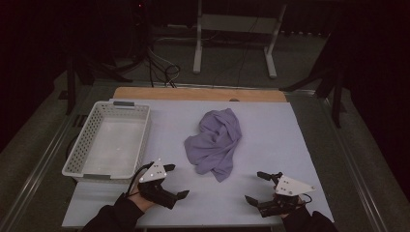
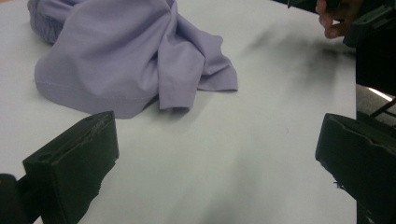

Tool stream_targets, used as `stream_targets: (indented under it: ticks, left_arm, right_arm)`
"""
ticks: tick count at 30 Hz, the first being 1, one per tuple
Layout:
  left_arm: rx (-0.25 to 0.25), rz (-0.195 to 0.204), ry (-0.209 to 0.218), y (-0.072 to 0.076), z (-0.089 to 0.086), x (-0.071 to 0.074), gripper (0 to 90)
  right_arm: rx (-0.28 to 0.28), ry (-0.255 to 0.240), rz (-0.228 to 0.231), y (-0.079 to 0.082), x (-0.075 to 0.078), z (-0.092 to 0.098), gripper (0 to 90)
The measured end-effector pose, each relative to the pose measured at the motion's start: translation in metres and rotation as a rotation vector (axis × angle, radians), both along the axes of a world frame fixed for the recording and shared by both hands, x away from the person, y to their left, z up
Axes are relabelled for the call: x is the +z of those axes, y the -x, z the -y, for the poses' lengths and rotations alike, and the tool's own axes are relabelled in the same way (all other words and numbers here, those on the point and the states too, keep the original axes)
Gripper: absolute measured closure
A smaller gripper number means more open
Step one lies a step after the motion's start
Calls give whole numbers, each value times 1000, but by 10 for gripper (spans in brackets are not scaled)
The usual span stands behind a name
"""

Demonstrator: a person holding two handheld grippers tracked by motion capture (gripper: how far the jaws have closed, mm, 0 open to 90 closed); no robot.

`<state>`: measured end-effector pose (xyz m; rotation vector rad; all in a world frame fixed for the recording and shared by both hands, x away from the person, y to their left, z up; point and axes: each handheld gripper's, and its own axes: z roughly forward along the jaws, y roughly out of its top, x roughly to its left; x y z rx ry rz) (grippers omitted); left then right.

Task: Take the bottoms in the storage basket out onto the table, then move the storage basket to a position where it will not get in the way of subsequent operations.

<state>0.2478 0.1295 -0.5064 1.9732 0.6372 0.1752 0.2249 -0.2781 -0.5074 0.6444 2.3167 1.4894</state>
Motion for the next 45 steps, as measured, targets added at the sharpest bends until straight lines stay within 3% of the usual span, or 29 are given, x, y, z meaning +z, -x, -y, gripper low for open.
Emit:
stream_targets:
  ticks: [15,45]
  left_arm:
    - [-3,19,-3,3,2,-4,0]
    - [-9,-3,5,2,1,-8,0]
  right_arm:
    - [1,10,0,0,-1,0,95]
    - [-6,17,-6,-2,-2,-2,95]
